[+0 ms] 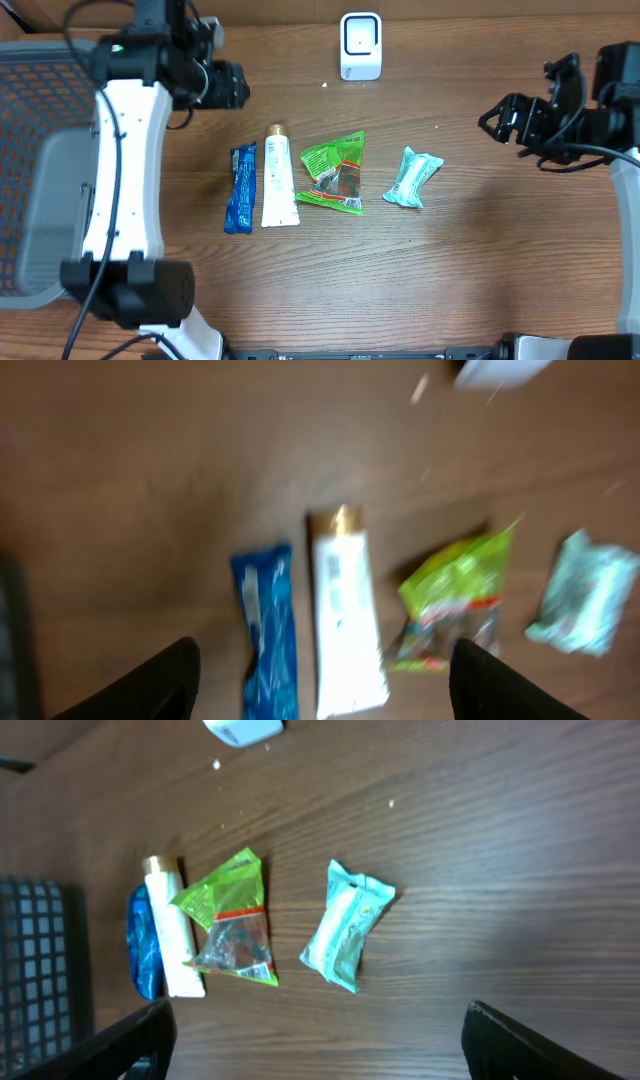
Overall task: Scan the item barcode
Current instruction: 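Lower the right gripper onto the mint wipes pack and grasp it, then lift the mint wipes pack up toward the white scanner, right gripper, then hold the wipes pack in front of the scanner with the right gripper, then carry the wipes pack to the right and release it on the table, then move the right gripper to the green snack bag and grasp it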
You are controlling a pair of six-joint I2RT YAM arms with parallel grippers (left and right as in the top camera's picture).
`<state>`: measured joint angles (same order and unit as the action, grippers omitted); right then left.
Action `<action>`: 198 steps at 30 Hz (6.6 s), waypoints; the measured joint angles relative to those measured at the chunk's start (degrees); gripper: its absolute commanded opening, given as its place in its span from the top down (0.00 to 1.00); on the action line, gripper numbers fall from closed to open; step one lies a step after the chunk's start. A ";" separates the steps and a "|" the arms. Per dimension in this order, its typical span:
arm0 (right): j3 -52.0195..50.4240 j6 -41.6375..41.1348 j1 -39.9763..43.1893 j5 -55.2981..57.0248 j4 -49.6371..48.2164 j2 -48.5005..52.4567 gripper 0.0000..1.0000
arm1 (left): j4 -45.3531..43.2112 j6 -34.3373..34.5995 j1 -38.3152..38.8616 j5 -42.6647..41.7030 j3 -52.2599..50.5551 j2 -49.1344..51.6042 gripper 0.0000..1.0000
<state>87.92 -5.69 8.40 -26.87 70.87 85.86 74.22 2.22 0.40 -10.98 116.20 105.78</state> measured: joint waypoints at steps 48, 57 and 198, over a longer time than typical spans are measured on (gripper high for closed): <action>-26.73 -7.85 -13.11 -5.68 -44.68 24.83 0.91 | -0.07 7.30 0.00 -1.01 -1.49 -2.95 0.00; -22.75 -7.08 -13.00 -5.95 -37.97 25.35 0.96 | -0.04 7.32 0.00 -1.01 -1.49 -2.95 0.00; -5.53 -13.60 4.55 -8.13 -17.33 18.23 0.00 | -0.04 7.32 0.00 -1.01 -1.75 -2.73 0.00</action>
<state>82.39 -19.29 12.95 -35.00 53.54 104.09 74.17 9.54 0.40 -11.99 114.45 103.04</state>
